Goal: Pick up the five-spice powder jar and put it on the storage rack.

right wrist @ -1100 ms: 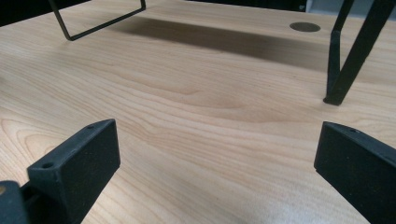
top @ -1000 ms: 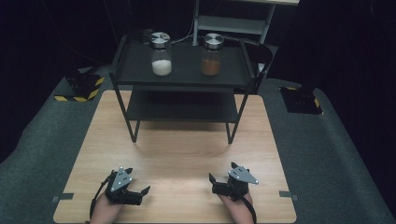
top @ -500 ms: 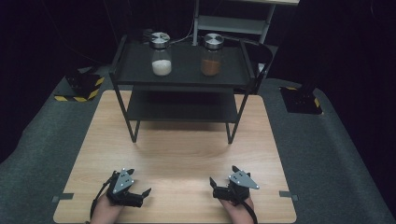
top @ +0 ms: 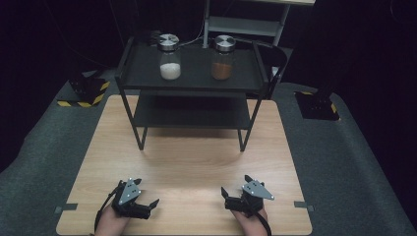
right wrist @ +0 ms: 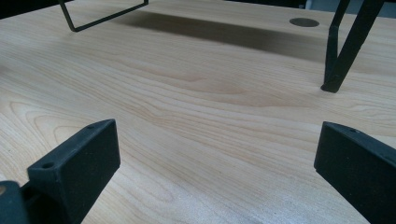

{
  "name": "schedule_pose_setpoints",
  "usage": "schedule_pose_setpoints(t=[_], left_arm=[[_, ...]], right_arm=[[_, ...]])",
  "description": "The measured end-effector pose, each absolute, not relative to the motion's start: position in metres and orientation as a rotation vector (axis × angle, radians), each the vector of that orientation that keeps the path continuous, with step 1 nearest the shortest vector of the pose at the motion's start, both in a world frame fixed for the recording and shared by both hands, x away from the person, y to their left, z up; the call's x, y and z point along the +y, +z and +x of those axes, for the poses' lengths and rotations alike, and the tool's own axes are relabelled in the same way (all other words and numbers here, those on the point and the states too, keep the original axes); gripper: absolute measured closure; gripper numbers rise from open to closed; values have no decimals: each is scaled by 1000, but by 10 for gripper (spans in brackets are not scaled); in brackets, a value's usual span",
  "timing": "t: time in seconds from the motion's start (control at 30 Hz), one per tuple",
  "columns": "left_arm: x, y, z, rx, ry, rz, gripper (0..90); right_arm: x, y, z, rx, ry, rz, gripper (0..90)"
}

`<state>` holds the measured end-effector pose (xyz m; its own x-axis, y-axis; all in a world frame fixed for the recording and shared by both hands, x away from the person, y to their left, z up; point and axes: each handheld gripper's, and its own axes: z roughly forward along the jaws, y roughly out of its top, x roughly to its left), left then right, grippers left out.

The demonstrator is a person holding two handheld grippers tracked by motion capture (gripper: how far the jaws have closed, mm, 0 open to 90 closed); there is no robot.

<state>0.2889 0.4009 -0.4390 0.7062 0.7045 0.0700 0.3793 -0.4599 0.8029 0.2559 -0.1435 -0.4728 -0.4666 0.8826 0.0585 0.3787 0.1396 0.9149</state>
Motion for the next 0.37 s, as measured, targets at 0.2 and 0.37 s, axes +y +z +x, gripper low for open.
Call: schedule_pose_setpoints(t=[0.2, 0.37], left_arm=[[404, -442, 293, 824, 480, 2058, 24], [422, -448, 303, 835, 351, 1906, 62]], right_arm=[[-147, -474, 254, 1905, 1316, 1215, 2], [-154, -475, 250, 1887, 1341, 1246, 2]])
